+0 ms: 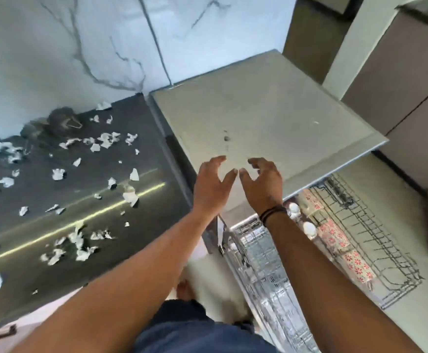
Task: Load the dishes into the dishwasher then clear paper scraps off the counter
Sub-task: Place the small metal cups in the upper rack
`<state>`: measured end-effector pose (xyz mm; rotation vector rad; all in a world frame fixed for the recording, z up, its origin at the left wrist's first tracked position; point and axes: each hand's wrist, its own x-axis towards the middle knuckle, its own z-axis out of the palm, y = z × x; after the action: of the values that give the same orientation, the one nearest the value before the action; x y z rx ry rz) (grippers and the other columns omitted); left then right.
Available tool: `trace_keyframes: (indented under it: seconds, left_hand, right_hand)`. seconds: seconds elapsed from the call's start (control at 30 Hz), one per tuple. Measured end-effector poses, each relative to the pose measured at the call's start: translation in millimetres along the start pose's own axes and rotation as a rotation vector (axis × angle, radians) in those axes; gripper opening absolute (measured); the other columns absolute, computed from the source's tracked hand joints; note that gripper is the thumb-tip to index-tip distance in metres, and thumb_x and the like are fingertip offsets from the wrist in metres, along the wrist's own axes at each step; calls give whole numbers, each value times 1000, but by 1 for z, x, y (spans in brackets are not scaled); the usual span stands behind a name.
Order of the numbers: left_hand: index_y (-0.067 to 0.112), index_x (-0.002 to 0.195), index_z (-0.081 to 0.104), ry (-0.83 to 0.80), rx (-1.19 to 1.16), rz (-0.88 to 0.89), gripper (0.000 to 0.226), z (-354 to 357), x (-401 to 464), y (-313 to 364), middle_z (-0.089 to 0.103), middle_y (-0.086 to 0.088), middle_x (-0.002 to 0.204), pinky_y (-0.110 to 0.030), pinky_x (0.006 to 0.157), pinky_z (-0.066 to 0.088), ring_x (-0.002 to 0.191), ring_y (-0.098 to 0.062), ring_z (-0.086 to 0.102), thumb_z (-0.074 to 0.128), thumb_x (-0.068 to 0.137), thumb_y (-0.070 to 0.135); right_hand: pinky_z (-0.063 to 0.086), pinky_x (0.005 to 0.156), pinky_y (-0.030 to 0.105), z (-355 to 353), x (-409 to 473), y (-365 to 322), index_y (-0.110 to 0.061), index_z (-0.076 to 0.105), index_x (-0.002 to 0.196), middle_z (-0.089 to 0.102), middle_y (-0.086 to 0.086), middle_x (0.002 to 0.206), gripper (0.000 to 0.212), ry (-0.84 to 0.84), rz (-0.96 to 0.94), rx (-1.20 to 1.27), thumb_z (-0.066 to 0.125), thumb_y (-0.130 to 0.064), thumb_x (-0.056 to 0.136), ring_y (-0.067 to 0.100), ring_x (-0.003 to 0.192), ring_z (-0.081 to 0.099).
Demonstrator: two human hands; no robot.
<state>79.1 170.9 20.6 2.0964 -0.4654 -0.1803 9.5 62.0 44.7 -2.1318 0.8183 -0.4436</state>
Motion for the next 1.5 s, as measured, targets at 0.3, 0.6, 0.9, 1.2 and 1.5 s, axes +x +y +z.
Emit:
trace_keyframes:
  seconds: [0.3,0.6,0.9,1.2,1.5]
  left_hand:
    - [24,135,59,297,-88,-172,47,-148,33,-77,56,1,130,-41,102,50,115,-15,58,67,93,42]
    - [21,135,59,521,-141,-354,46,-253,33,-153,56,0,129,-40,103,48,113,-13,55,67,93,38]
    - [19,131,60,729,-320,-517,42,-325,41,-191,65,3,106,-34,92,50,97,-13,62,68,94,37]
    - [14,94,69,934,-718,-693,14,-378,80,-242,70,-5,90,-31,65,52,74,-16,63,66,96,28]
    - [1,98,72,845,-827,-775,20,-389,132,-264,70,-11,82,-29,63,60,64,-17,64,69,96,21]
  right_hand:
    - [48,101,37,115,8,-125,-19,62,125,62,3,125,36,-225,-204,-9,65,-34,92,21,116,57]
    - [46,103,39,224,-13,-210,-18,64,122,62,3,121,35,-409,-356,13,68,-31,89,21,116,57]
    - [47,101,38,289,-17,-262,-20,64,120,63,-2,117,33,-569,-468,32,67,-33,90,14,112,57]
    - [47,82,26,355,1,-320,-12,65,118,66,-2,100,32,-681,-366,47,66,-31,92,13,89,60]
    - [38,78,21,419,22,-343,-10,60,128,54,-15,78,40,-734,-212,14,64,-31,94,3,74,53]
